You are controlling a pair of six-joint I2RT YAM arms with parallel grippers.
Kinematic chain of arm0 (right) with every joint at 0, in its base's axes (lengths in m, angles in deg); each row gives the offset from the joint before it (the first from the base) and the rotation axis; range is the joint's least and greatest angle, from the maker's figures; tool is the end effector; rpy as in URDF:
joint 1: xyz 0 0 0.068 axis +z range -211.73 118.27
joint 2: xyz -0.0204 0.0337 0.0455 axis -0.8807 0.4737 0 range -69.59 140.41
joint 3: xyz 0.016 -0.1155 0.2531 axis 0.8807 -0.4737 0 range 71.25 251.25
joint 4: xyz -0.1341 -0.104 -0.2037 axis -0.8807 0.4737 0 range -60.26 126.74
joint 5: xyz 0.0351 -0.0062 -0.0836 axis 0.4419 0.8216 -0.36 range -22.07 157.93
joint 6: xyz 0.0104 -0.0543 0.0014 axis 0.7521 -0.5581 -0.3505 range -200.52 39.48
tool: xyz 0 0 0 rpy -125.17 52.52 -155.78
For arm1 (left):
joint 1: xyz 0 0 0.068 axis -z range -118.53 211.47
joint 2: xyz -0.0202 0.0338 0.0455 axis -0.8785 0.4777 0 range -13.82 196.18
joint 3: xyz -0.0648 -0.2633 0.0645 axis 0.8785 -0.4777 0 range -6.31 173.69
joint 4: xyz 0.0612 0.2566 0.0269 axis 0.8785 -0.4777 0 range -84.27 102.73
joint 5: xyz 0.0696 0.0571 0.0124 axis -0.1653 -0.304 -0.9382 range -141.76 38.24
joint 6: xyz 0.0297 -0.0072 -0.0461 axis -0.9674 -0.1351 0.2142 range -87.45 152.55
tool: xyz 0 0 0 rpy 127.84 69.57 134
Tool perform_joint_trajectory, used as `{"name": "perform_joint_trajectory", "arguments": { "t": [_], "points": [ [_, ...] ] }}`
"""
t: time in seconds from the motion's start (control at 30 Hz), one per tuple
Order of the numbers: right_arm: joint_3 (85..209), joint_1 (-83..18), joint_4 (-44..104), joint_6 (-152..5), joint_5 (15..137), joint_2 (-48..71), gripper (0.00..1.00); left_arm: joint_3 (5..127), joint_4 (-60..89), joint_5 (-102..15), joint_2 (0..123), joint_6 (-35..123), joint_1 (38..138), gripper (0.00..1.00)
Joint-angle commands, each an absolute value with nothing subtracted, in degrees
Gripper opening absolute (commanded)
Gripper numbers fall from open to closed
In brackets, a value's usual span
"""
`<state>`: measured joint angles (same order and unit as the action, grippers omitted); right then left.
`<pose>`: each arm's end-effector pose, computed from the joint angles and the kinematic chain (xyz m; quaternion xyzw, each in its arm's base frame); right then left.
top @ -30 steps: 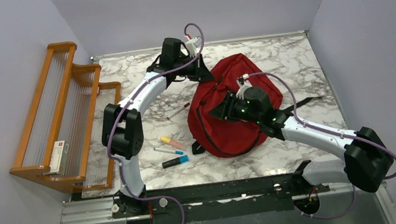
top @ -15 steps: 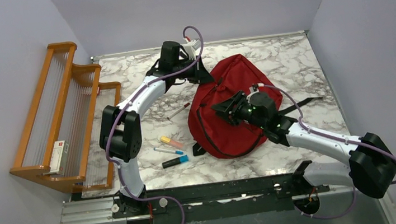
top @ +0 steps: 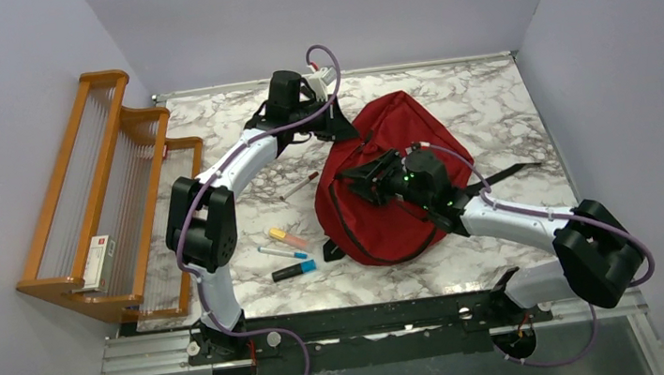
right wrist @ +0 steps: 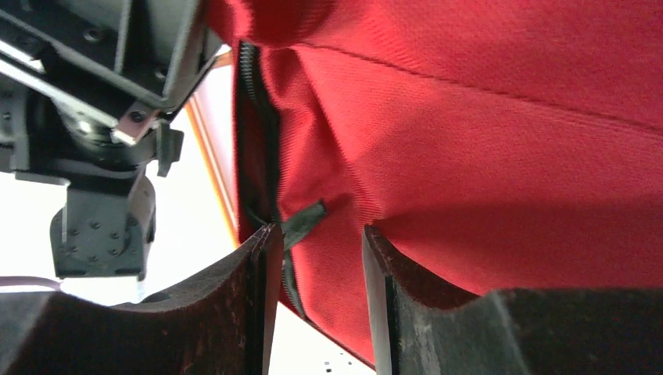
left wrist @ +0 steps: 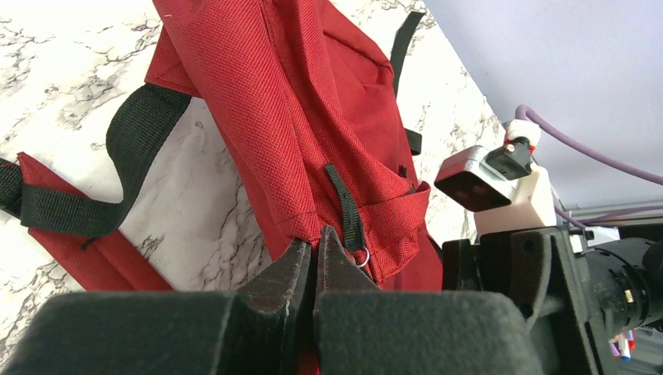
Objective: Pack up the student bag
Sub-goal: Zip the student bag at the center of the board.
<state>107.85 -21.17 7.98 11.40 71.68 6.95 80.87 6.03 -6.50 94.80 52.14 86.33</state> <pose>0.2206 0.1921 0.2275 0.3336 0.7378 0.5472 0.2120 0.3957 -0.2128 0.2868 0.2339 0.7818 -0.4850 0.3143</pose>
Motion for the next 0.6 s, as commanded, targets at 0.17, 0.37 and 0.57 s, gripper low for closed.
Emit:
{"name": "perform_joint_trajectory", "arguments": {
  "t": [0.17,0.37,0.57],
  "points": [
    [110.13,-20.86,0.41,13.51,74.37,8.54,0.42,81.3,11.94,-3.59,89.82,52.85,86.43,0.0],
    [110.94,-20.86,-0.1,14.07,76.49,10.92,0.37,81.15,12.11,-3.51,89.78,52.85,86.45,0.0],
    [110.9,-20.86,-0.93,12.84,75.9,10.97,0.18,81.01,12.11,-3.46,89.67,52.78,86.52,0.0]
  ]
}}
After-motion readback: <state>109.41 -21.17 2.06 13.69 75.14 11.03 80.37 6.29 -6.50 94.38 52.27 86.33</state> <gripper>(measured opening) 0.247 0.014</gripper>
